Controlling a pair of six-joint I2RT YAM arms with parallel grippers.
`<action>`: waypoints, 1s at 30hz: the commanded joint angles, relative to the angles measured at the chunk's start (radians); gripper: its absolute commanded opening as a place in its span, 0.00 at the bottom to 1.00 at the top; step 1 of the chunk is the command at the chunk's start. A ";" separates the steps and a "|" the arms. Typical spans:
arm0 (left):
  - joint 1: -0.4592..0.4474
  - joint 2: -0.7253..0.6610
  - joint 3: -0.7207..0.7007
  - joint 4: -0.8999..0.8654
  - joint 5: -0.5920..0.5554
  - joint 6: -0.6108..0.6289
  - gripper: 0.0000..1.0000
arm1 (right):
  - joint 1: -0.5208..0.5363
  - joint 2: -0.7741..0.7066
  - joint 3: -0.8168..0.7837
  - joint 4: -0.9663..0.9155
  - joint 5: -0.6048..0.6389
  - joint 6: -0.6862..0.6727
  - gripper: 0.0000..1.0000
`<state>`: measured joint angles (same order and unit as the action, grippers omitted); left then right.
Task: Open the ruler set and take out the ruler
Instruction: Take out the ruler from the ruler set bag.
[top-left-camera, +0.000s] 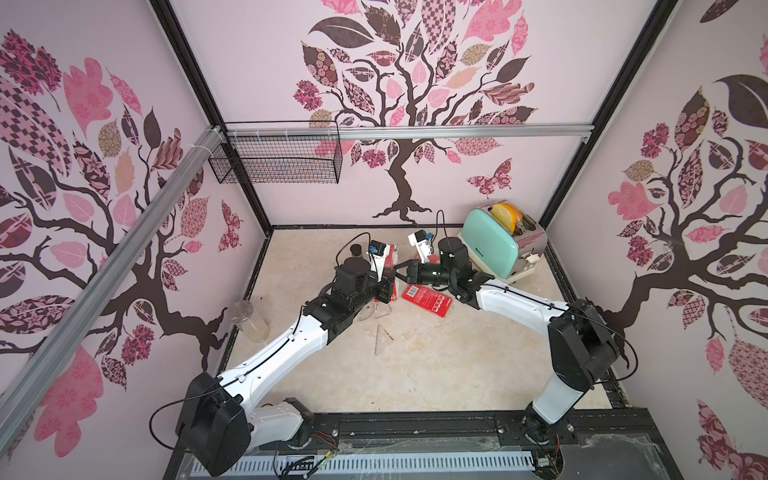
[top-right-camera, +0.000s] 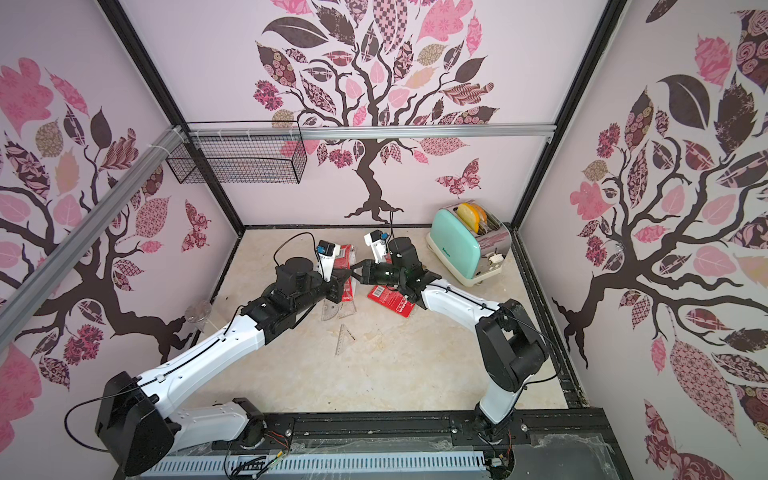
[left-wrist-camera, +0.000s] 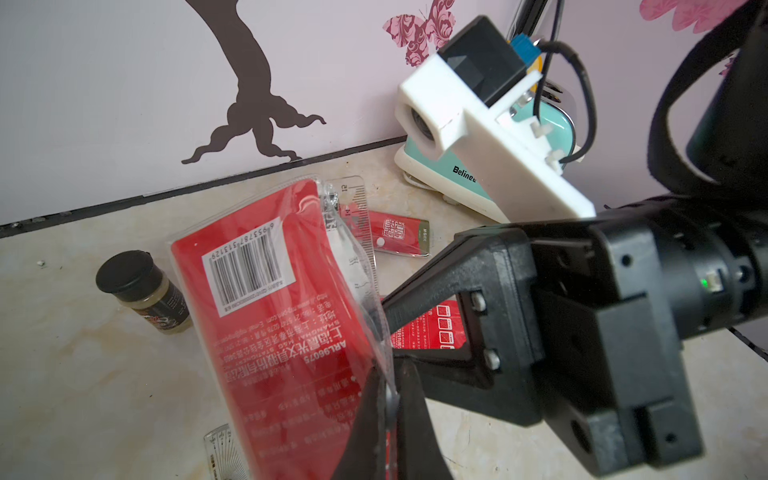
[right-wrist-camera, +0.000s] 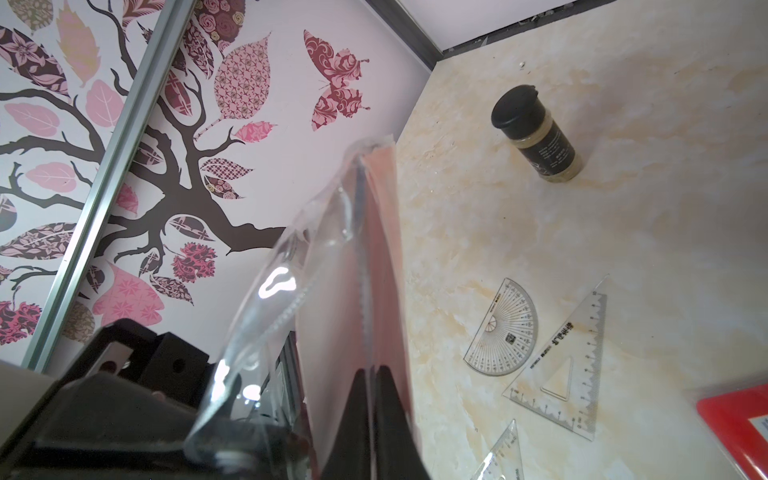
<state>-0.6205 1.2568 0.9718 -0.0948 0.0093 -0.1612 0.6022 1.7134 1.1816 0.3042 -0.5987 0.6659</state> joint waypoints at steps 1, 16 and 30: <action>0.002 0.019 0.055 0.041 0.007 -0.004 0.00 | 0.010 0.017 0.026 -0.033 -0.008 -0.015 0.00; 0.003 0.042 0.074 0.062 -0.170 -0.025 0.00 | 0.009 -0.067 -0.007 -0.073 0.040 -0.040 0.00; 0.004 -0.006 -0.027 -0.112 -0.183 0.025 0.00 | -0.028 -0.124 0.102 -0.072 0.100 -0.071 0.00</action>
<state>-0.6212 1.2823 0.9844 -0.1520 -0.1516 -0.1570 0.5877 1.6257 1.2186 0.2199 -0.5079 0.6102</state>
